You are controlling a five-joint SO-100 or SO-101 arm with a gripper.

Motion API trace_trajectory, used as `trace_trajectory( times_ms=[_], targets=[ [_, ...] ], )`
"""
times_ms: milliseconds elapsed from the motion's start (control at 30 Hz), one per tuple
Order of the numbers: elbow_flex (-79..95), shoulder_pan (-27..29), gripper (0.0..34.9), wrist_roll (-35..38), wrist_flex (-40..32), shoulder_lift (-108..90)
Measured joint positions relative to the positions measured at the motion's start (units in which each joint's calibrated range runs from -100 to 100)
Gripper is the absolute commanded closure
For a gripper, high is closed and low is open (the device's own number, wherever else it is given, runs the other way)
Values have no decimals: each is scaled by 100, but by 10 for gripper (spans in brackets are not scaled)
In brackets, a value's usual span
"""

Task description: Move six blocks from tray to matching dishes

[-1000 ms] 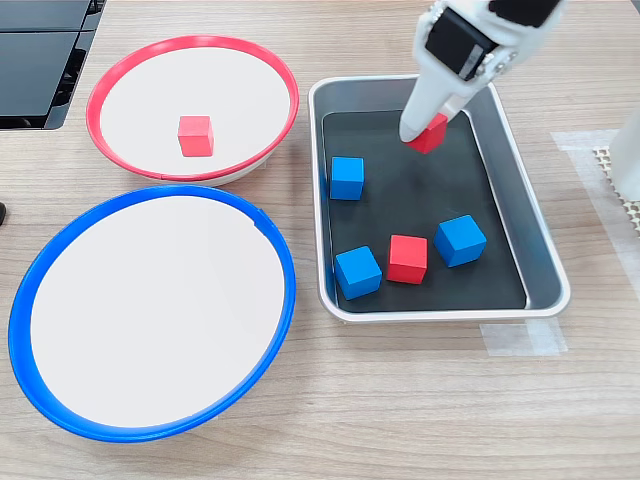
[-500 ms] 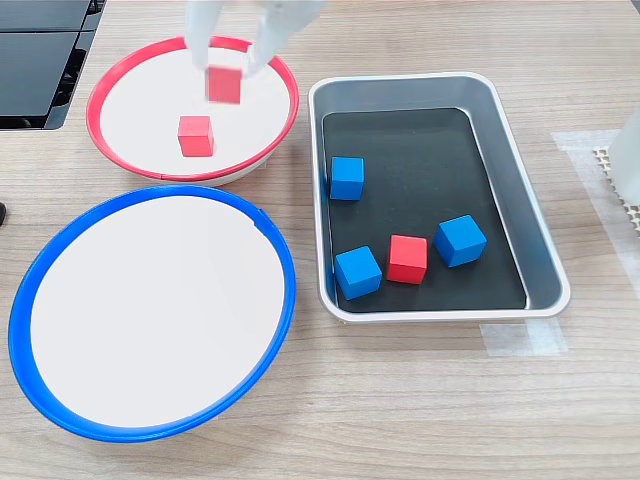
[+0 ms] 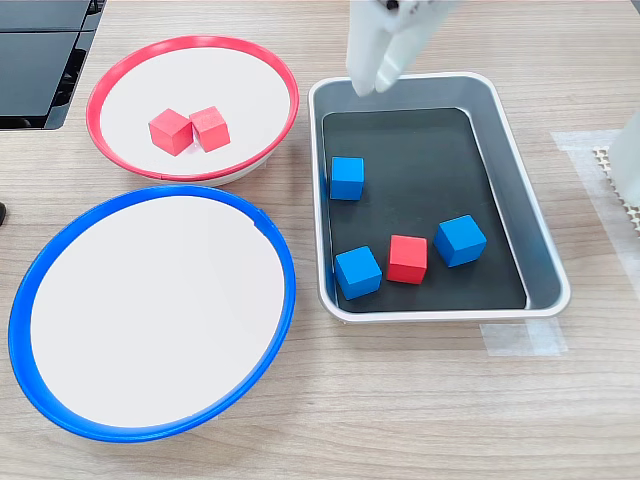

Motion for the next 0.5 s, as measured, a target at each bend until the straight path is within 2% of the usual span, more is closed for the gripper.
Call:
trace_trajectory(
  times_ms=[300, 500],
  targets=[
    [1007, -230, 155, 15, -930, 188],
    [1007, -292, 174, 347, -1313, 597]
  ],
)
